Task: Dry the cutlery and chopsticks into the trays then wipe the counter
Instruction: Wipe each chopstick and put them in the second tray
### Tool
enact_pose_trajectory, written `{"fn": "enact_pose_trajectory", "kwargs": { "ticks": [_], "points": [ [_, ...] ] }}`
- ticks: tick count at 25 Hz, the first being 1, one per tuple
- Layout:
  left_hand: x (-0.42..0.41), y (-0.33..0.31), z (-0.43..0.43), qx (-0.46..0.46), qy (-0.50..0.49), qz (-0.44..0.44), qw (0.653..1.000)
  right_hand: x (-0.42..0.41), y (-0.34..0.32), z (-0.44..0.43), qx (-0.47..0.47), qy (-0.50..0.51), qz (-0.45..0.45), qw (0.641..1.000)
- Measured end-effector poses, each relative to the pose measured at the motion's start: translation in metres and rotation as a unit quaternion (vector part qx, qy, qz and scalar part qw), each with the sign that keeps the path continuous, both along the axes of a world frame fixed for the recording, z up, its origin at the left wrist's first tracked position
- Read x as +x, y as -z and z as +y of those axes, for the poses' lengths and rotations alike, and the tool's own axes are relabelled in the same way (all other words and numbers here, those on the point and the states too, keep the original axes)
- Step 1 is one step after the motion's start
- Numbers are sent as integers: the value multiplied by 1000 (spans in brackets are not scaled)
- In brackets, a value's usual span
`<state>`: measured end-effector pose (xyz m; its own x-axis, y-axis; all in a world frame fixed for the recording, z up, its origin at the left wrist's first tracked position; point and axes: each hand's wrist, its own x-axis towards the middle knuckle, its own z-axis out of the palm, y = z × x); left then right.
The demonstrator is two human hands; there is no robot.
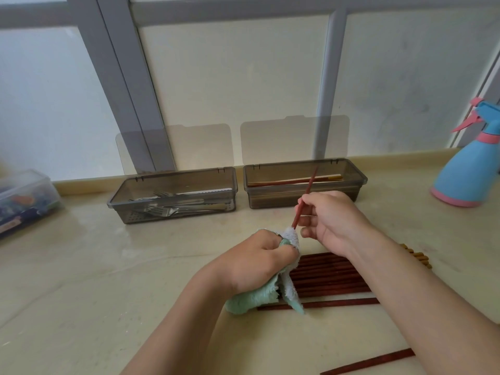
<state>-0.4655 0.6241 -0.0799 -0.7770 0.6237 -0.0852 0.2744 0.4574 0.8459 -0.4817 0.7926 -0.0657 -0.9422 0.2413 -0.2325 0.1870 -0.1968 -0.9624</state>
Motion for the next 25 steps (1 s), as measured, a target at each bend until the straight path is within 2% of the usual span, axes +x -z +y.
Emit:
{"fn": "enact_pose_trajectory", "kwargs": {
  "ticks": [4,7,10,12,14,17,19,20,22,25],
  "points": [
    [-1,-2,-5,49,-10,-17,999,-10,-3,15,11,94,15,995],
    [-7,-2,-6,108,-76,-14,991,-10,-9,28,34,163,114,979],
    [-10,0,-5,126,-121,5,985,-9,-17,36,66,233,233,942],
    [-10,2,-4,130,-120,4,984,-8,-16,40,170,255,296,905],
    [-9,3,-4,126,-116,-3,985,-10,-8,46,353,247,332,839],
    [-11,5,-4,118,-113,-12,987,-21,8,52,611,189,307,705],
    [-12,4,-4,114,-113,-11,987,-28,11,52,704,171,248,644],
    [-12,4,-5,113,-113,-10,987,-31,12,51,732,163,216,625],
    [-11,4,-6,113,-112,-7,987,-31,12,45,766,132,154,610],
    [-11,3,-7,109,-110,-7,988,-29,10,35,785,71,82,610]
  ]
}}
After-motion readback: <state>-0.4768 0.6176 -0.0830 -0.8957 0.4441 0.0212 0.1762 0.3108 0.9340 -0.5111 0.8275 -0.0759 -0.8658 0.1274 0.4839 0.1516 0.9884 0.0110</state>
